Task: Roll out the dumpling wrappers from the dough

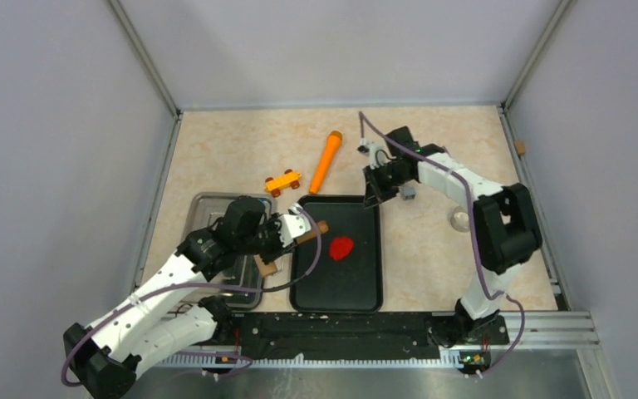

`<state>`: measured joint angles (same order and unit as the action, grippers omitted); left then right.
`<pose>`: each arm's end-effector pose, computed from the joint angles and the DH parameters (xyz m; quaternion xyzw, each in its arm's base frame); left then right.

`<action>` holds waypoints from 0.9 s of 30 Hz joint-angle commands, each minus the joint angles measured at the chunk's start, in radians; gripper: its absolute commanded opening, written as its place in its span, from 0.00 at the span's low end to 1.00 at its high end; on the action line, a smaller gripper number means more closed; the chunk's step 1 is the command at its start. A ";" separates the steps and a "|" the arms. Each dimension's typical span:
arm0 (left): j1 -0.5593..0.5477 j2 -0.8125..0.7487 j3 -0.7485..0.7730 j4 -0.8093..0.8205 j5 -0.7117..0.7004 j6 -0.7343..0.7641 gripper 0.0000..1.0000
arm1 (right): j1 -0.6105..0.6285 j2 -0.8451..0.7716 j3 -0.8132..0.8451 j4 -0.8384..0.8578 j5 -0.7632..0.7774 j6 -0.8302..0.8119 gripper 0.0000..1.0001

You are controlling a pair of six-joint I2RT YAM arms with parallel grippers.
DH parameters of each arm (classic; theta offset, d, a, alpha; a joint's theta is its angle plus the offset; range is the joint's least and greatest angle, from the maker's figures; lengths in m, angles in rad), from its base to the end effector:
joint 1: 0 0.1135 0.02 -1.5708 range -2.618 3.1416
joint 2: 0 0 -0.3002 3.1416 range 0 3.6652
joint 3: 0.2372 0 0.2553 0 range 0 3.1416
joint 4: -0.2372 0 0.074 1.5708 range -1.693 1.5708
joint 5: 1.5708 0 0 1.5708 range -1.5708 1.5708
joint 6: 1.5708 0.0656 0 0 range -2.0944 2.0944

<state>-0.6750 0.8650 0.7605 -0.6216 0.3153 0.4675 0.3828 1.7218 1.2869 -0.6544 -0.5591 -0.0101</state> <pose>0.1281 -0.1286 0.2852 0.5412 0.7230 -0.1844 0.3878 0.3353 0.1725 0.2453 -0.2467 0.9027 0.3058 0.1756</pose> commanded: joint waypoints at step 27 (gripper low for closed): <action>0.155 -0.116 0.017 -0.006 -0.124 0.071 0.00 | 0.205 0.337 0.277 0.159 0.807 0.204 0.00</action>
<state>-0.5247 0.7509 0.7361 -0.7055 0.1673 0.5266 0.5972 2.0441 1.5082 -0.5419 0.0902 0.1547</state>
